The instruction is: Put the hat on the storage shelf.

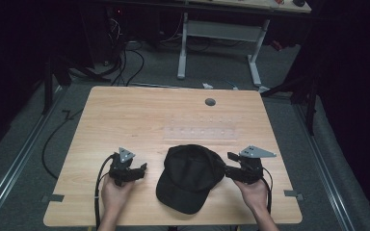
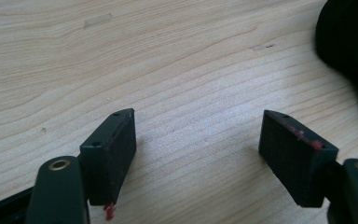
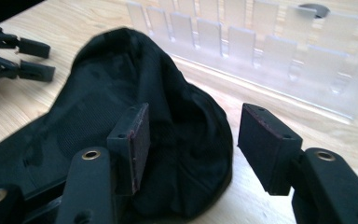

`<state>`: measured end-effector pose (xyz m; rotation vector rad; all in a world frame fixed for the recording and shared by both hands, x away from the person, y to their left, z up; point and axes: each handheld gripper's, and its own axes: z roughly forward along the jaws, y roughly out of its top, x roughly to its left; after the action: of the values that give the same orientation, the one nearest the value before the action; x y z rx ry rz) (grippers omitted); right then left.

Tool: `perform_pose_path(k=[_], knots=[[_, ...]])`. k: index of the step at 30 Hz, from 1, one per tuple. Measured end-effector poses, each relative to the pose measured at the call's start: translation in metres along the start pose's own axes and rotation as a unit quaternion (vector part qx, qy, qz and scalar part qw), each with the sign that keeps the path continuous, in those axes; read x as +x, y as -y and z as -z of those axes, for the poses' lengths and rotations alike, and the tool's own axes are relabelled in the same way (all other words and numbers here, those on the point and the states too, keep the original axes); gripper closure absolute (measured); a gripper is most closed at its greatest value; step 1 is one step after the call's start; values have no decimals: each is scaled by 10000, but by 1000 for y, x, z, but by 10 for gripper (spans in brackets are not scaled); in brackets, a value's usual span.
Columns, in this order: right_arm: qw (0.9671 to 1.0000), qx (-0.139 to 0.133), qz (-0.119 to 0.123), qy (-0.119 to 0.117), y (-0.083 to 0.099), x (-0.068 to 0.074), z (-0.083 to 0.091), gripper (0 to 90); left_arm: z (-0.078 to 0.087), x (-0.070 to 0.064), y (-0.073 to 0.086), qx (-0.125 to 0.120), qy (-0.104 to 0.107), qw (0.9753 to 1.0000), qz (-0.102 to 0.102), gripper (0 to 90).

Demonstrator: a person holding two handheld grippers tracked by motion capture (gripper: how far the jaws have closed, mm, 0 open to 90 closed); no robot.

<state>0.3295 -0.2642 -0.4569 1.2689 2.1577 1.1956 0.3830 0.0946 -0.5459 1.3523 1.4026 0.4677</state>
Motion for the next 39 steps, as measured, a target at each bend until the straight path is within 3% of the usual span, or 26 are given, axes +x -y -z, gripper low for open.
perform_pose_path(k=[23, 39], knots=[[9987, 300, 303, -284, -31, 15, -36, 452, 0, 0, 0, -5, 6, 10000, 8, 273], [9976, 608, 179, -282, -30, 13, -58, 487, 0, 0, 0, -6, 5, 10000, 10, 273]])
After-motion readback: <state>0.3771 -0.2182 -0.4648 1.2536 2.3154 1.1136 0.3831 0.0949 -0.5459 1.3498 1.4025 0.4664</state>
